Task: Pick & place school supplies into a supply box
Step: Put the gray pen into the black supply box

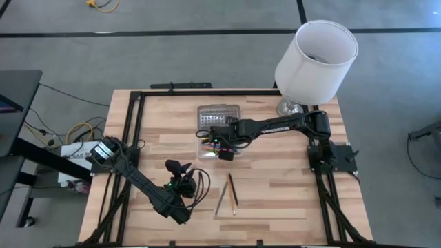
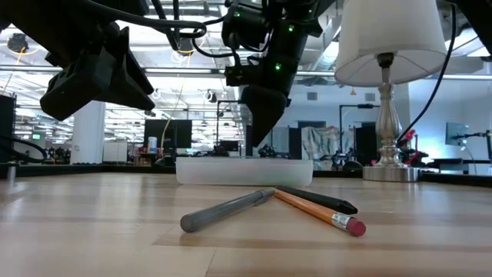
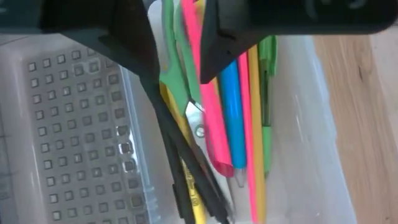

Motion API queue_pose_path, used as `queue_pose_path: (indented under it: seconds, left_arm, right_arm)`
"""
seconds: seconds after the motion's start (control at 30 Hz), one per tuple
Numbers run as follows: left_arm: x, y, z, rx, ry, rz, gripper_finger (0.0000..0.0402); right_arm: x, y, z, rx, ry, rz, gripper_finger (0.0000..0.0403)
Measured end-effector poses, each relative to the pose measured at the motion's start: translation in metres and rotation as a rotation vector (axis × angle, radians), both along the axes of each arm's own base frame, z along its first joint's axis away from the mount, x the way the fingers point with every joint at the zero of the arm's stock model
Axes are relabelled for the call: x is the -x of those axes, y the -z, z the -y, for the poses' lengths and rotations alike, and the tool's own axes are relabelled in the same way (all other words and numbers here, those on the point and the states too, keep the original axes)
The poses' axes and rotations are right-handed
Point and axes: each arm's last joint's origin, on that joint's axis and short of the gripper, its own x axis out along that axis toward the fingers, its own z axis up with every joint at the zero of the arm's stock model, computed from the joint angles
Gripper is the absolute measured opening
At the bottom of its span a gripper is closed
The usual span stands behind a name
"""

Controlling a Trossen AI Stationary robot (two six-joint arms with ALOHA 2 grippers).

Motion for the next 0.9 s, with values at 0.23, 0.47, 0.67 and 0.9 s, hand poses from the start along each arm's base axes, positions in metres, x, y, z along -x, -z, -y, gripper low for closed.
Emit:
queue_pose_path:
  seconds: [0.23,0.47,0.67,0.9]
  left_arm:
    - [0.0,0.0,0.0,0.006,-0.001,0.008,0.0148]
    - [-0.008,0.002,0.002,0.05,0.0,0.057,0.0148]
    - [-0.018,0.003,0.003,0.086,0.011,0.097,0.0148]
    - [-0.04,0.004,0.005,0.182,0.055,0.15,0.0148]
  right_arm:
    - [0.002,-0.005,-0.01,-0.009,0.021,0.011,0.0169]
    - [0.015,-0.03,-0.052,0.013,-0.104,0.023,0.0172]
    - [0.047,-0.062,-0.086,0.122,-0.225,0.07,0.0151]
    - [0.115,-0.09,-0.098,0.083,-0.217,0.21,0.0129]
